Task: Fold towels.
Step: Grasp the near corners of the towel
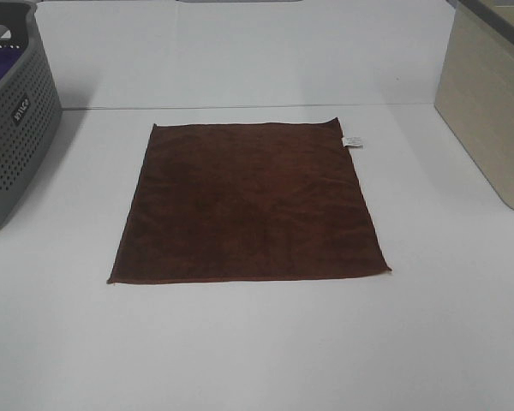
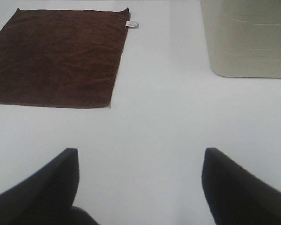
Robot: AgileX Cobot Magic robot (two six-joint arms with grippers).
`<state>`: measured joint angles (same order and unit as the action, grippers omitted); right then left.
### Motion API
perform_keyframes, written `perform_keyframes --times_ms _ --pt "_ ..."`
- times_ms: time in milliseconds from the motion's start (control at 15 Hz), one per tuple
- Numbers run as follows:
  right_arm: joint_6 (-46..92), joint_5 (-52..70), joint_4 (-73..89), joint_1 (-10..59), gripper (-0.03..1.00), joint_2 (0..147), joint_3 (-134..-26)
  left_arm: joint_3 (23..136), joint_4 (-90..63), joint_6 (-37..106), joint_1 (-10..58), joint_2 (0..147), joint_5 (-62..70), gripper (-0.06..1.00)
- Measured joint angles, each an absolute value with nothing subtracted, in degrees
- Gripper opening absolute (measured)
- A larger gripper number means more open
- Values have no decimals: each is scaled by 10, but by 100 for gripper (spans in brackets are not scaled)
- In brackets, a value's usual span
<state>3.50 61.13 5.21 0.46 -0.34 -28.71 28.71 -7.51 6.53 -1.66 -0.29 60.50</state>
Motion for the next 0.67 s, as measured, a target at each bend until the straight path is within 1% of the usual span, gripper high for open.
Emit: perform_keyframes --times_ms 667 --pt "35 611 52 5 70 -3 -287 287 -75 65 -17 -3 605 71"
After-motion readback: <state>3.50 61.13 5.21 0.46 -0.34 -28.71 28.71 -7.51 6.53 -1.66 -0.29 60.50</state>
